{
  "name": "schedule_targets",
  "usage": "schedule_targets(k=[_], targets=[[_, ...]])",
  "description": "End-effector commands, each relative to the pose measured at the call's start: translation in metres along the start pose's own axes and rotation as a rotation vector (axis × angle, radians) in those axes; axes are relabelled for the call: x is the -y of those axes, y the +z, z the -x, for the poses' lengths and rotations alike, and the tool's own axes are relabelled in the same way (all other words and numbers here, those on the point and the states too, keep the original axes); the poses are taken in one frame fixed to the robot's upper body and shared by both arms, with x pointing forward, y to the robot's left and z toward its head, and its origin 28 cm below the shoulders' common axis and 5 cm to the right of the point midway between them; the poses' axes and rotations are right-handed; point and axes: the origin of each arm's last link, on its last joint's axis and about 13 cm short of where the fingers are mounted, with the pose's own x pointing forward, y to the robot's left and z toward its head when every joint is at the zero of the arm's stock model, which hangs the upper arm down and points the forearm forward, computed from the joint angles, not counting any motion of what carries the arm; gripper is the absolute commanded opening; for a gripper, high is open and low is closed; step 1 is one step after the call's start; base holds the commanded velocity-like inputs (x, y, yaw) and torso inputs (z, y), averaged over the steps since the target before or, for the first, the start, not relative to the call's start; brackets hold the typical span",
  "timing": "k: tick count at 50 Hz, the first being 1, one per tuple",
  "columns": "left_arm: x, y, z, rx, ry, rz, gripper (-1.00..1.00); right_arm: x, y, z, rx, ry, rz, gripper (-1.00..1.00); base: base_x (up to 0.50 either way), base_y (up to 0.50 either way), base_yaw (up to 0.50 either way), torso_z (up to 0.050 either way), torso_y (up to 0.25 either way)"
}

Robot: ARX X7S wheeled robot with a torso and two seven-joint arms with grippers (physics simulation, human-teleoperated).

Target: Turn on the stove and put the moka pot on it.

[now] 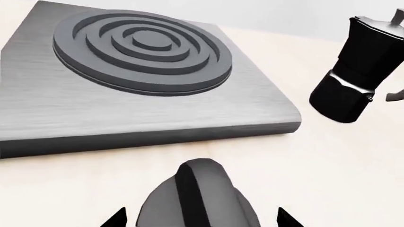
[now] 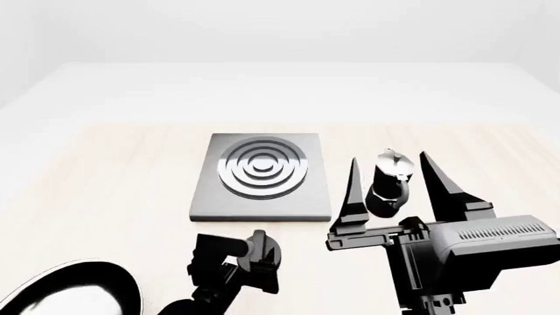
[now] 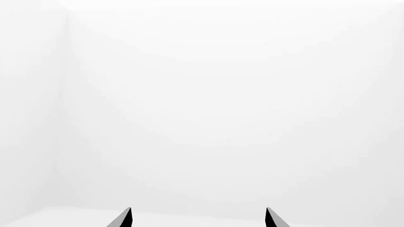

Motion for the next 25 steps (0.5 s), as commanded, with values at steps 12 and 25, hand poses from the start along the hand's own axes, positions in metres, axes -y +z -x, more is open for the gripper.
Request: schedule_targets(k=[12,25], targets=[[0.015,-0.003,0.002,-0.025,-0.065,0.008,1.0,0.0,0.001,0.0,0.0,0.003,-0.001,1.0,0.0,0.0,0.0,0.0,0.0],[0.018,-0.004,0.0,-0.032,-0.083,0.019,1.0,0.0,-0.004,0.003,-0.004,0.004,-0.003,1.0,0.0,0.0,0.0,0.0,0.0]])
